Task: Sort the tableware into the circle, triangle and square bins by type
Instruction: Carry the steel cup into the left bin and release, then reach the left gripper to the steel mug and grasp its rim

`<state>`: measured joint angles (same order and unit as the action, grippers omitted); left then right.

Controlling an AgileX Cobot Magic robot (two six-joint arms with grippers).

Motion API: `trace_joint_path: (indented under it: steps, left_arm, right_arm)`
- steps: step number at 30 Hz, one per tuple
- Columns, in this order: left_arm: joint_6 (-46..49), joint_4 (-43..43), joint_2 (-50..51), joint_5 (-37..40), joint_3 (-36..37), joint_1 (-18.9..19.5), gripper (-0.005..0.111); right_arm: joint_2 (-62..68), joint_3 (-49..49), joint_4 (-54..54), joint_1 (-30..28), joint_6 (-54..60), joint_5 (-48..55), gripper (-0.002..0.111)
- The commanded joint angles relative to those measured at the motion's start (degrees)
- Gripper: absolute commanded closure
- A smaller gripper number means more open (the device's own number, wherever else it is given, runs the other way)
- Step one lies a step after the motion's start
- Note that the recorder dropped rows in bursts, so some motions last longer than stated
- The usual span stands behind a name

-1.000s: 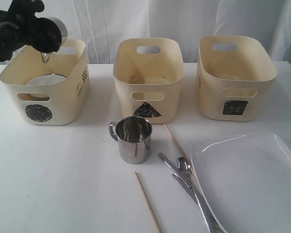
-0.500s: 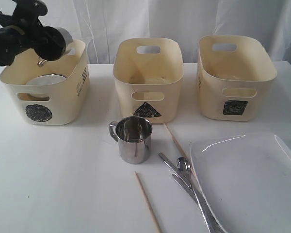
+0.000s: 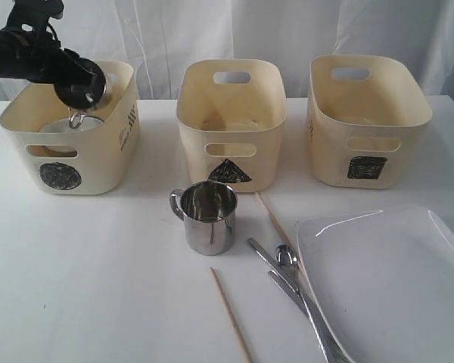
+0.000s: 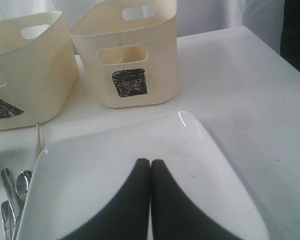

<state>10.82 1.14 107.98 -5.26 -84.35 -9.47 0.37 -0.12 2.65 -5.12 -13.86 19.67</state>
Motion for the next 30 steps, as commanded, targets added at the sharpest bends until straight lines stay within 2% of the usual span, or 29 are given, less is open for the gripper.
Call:
trace_joint_path:
  steps: [1,6,8,12,13,14,16,18,22,24,28,30]
  left_arm:
    - [-0.94,-0.7,-0.4,8.93,-4.44,0.15,0.063]
    - [-3.92,-0.82,1.35,14.94,-13.11,0.48,0.061]
    - [-6.01,-1.14,0.7,19.67,-16.45,0.48,0.061]
    - [-6.62,-6.61,-2.1,37.69,-17.72,0.48,0.061]
    - [-5.77,-11.08,-2.37,45.75,-17.72,0.48,0.061]
    - [-2.18,-15.69,-2.48,50.49,-17.59,0.07,0.064]
    - [4.79,-22.39,-2.59,56.42,-17.4,-1.78,0.082]
    - [5.94,-23.84,-2.69,58.74,-17.4,-4.82,0.107]
    - [5.7,-23.84,-1.37,60.76,-17.4,-12.09,0.107]
    - [5.7,-23.13,-0.37,60.54,-17.4,-14.15,0.107]
    - [4.43,-16.97,1.47,60.8,-17.4,-16.24,0.107]
    - [3.41,-12.8,1.74,61.84,-17.4,-16.47,0.103]
  right_arm:
    - [-0.37,0.12,0.17,-0.08,-0.07,-0.38,0.108]
    - [-0.37,0.12,0.17,-0.08,-0.07,-0.38,0.108]
    - [-0.37,0.12,0.17,-0.08,-0.07,-0.38,0.108]
    - [-0.37,0.12,0.17,-0.08,-0.07,-0.38,0.108]
    - [-0.37,0.12,0.17,-0.08,-0.07,-0.38,0.108]
    - [-0.37,0.12,0.17,-0.08,-0.07,-0.38,0.108]
    - [-0.37,0.12,0.17,-0.08,-0.07,-0.38,0.108]
    - [-0.37,0.12,0.17,-0.08,-0.07,-0.38,0.108]
    - [-0.37,0.12,0.17,-0.08,-0.07,-0.38,0.108]
    - [-0.37,0.12,0.17,-0.08,-0.07,-0.38,0.108]
    - [-0.37,0.12,0.17,-0.08,-0.07,-0.38,0.108]
    - [-0.37,0.12,0.17,-0.08,-0.07,-0.38,0.108]
